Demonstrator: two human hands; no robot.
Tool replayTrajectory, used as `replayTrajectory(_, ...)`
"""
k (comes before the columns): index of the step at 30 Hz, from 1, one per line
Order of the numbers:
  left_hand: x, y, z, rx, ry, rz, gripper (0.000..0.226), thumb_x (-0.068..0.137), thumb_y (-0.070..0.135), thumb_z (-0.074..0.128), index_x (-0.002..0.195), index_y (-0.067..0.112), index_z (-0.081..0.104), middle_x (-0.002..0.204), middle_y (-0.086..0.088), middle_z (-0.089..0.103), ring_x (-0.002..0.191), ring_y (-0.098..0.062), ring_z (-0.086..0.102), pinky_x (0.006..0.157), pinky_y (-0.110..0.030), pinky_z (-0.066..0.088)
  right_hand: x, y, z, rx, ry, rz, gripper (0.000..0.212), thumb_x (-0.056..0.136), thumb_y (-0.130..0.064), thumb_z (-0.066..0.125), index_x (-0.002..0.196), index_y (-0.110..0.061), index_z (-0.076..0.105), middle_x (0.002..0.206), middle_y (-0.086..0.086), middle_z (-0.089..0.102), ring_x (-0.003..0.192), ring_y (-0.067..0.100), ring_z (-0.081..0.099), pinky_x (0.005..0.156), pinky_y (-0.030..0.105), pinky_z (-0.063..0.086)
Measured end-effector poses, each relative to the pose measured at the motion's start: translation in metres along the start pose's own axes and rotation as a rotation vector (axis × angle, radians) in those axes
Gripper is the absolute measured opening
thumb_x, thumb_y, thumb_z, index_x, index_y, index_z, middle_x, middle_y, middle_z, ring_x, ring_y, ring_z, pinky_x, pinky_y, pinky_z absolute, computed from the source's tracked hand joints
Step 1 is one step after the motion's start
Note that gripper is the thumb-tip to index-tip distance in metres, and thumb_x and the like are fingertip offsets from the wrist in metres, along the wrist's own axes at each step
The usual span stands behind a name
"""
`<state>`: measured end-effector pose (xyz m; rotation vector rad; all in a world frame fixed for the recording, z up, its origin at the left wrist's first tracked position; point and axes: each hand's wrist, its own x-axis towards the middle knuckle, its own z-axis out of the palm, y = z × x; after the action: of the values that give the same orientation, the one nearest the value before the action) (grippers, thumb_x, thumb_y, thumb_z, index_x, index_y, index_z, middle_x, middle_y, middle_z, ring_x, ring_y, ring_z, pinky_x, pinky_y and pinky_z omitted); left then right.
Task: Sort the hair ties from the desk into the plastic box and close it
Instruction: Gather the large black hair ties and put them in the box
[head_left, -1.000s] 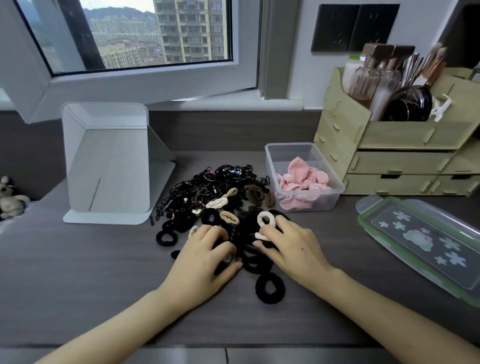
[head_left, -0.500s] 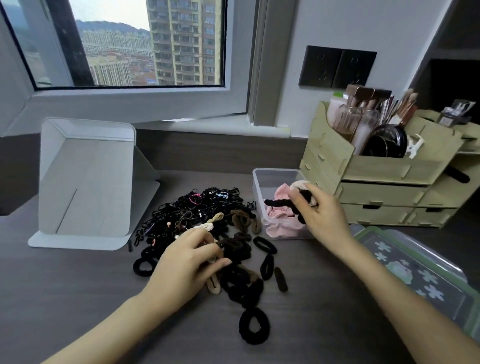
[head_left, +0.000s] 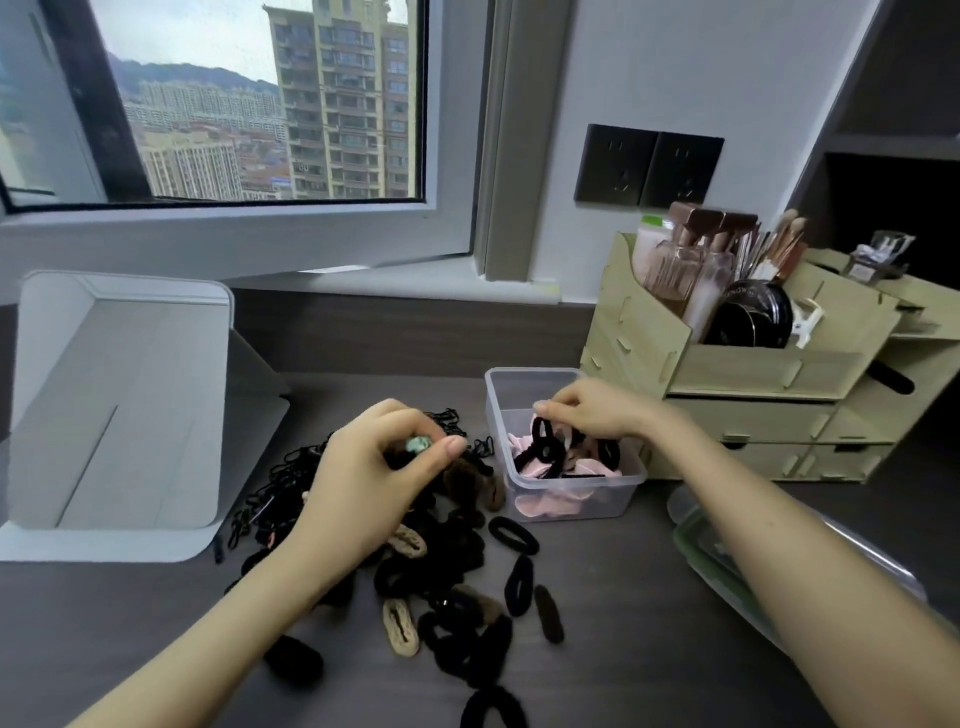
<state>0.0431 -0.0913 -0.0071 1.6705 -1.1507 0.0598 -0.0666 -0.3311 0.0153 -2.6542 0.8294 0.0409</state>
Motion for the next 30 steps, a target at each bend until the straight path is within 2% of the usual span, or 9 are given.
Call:
replayTrajectory(5, 0.039, 0.021, 0.034, -0.202, -0.052, -0.037, 0.022, 0.077, 0.032, 0.070, 0.058, 0.032, 0.060, 0.058, 0.012, 0.058, 0.054, 0.002, 0.050, 0.053, -0.009, 0.036, -0.013, 0.010, -0.010, 0.164, 0.205, 0.010, 0.043, 0.096, -0.038, 0.038, 0.094, -0.007, 0.067, 0.089, 0.012, 0.070, 0.080, 0.032, 0.067, 0.071, 0.044, 0.053)
replayTrajectory(10, 0.079, 0.031, 0.087, -0.479, -0.273, -0.148, 0.024, 0.083, 0.034, 0.065, 0.063, 0.022, 0.062, 0.046, 0.011, 0.049, 0.040, -0.002, 0.040, 0.042, -0.013, 0.033, -0.035, 0.022, 0.002, 0.326, 0.653, 0.013, 0.036, 0.095, -0.036, 0.038, 0.070, -0.021, 0.059, 0.071, 0.004, 0.067, 0.070, 0.026, 0.065, 0.069, 0.048, 0.054)
replayTrajectory(13, 0.091, 0.024, 0.120, -0.335, -0.425, -0.103, 0.024, 0.088, 0.034, 0.059, 0.066, 0.023, 0.060, 0.050, 0.013, 0.055, 0.046, 0.003, 0.048, 0.050, -0.013, 0.040, -0.047, 0.030, 0.015, 0.416, 0.823, 0.072, 0.040, 0.095, -0.038, 0.038, 0.071, -0.016, 0.063, 0.064, -0.002, 0.067, 0.065, 0.024, 0.064, 0.068, 0.045, 0.053)
replayTrajectory(17, 0.094, 0.001, 0.143, 0.442, -0.703, 0.153, 0.028, 0.096, 0.034, 0.039, 0.101, 0.020, 0.063, 0.107, -0.003, 0.066, 0.104, -0.027, 0.054, 0.088, -0.038, 0.039, -0.050, 0.035, 0.031, 0.509, 0.782, 0.123, 0.035, 0.096, -0.033, 0.039, 0.069, -0.025, 0.060, 0.064, -0.002, 0.067, 0.069, 0.026, 0.065, 0.073, 0.045, 0.053)
replayTrajectory(21, 0.086, -0.008, 0.138, 0.802, -0.867, 0.371, 0.041, 0.097, 0.038, 0.028, 0.136, 0.033, 0.039, 0.149, 0.007, 0.035, 0.131, -0.027, 0.031, 0.102, -0.043, 0.022, -0.049, 0.033, 0.038, 0.434, 0.771, 0.111, 0.036, 0.096, -0.032, 0.040, 0.076, -0.018, 0.067, 0.068, -0.004, 0.068, 0.072, 0.023, 0.064, 0.069, 0.035, 0.049)
replayTrajectory(24, 0.088, -0.003, 0.126, 0.733, -1.009, 0.320, 0.046, 0.096, 0.041, 0.032, 0.141, 0.034, 0.030, 0.155, 0.004, 0.021, 0.141, -0.023, 0.018, 0.113, -0.045, 0.012, -0.043, 0.031, 0.040, 0.306, 0.745, 0.032, 0.029, 0.094, -0.024, 0.045, 0.087, -0.011, 0.070, 0.080, 0.006, 0.071, 0.079, 0.025, 0.064, 0.067, 0.032, 0.043)
replayTrajectory(26, 0.093, 0.004, 0.113, 0.363, -1.082, 0.146, 0.041, 0.097, 0.030, 0.039, 0.137, 0.025, 0.042, 0.145, 0.002, 0.038, 0.134, -0.016, 0.032, 0.111, -0.029, 0.021, -0.040, 0.030, 0.041, 0.291, 0.610, -0.033, 0.024, 0.092, -0.017, 0.048, 0.104, -0.017, 0.070, 0.098, 0.002, 0.073, 0.090, 0.019, 0.063, 0.073, 0.025, 0.041)
replayTrajectory(28, 0.094, 0.010, 0.102, 0.170, -0.991, 0.007, 0.033, 0.096, 0.016, 0.042, 0.126, 0.014, 0.055, 0.138, 0.001, 0.049, 0.131, -0.012, 0.039, 0.102, -0.018, 0.029, -0.036, 0.029, 0.041, 0.156, 0.380, -0.037, 0.026, 0.091, -0.016, 0.050, 0.108, -0.022, 0.069, 0.104, -0.001, 0.072, 0.094, 0.018, 0.062, 0.072, 0.023, 0.038)
replayTrajectory(30, 0.091, 0.010, 0.094, 0.253, -0.884, 0.001, 0.035, 0.094, 0.008, 0.044, 0.126, 0.014, 0.055, 0.137, -0.002, 0.053, 0.128, -0.018, 0.046, 0.103, -0.024, 0.035, -0.035, 0.026, 0.038, -0.020, 0.238, -0.015, 0.023, 0.089, -0.016, 0.052, 0.101, -0.021, 0.071, 0.097, 0.003, 0.071, 0.092, 0.023, 0.062, 0.068, 0.024, 0.038)
